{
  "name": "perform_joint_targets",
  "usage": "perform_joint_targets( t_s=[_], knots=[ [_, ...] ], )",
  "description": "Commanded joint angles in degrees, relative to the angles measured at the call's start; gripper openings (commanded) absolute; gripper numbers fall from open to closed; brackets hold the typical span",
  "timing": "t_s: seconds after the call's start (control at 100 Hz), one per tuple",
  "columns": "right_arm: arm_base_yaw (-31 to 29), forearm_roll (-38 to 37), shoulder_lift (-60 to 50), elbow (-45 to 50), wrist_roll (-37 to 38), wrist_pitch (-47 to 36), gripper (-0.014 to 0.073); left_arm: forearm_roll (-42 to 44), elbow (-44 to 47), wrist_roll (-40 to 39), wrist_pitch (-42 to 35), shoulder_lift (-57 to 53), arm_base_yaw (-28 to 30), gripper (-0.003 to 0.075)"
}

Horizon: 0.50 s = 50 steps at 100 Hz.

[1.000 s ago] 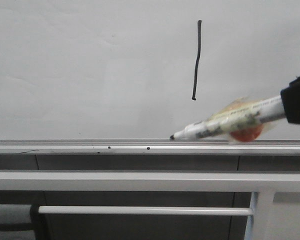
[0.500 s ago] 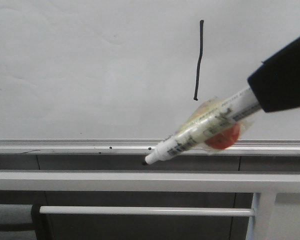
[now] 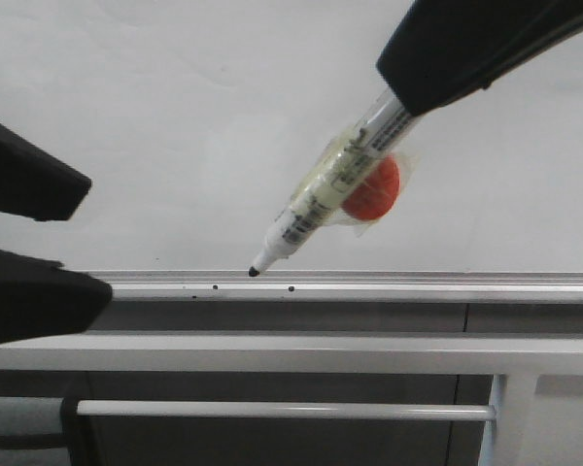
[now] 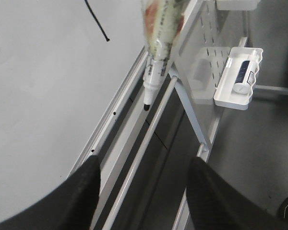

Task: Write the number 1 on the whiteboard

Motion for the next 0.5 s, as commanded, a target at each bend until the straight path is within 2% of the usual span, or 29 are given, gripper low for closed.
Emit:
perform_joint_targets(
  t_s=[0.0, 0.49],
  knots=[
    [-0.50, 0.43, -0.15, -2.39, -0.03, -1.95, -0.0044, 0.93, -2.88, -0.09, -2.37, 1.47, -0.55, 0.0375],
    [-0.26, 3.40, -0.03, -2.93, -0.03, -3.30, -0.0043, 2.90, -7.94, -0.43, -2.95, 9.33, -0.45, 0.0375]
  ],
)
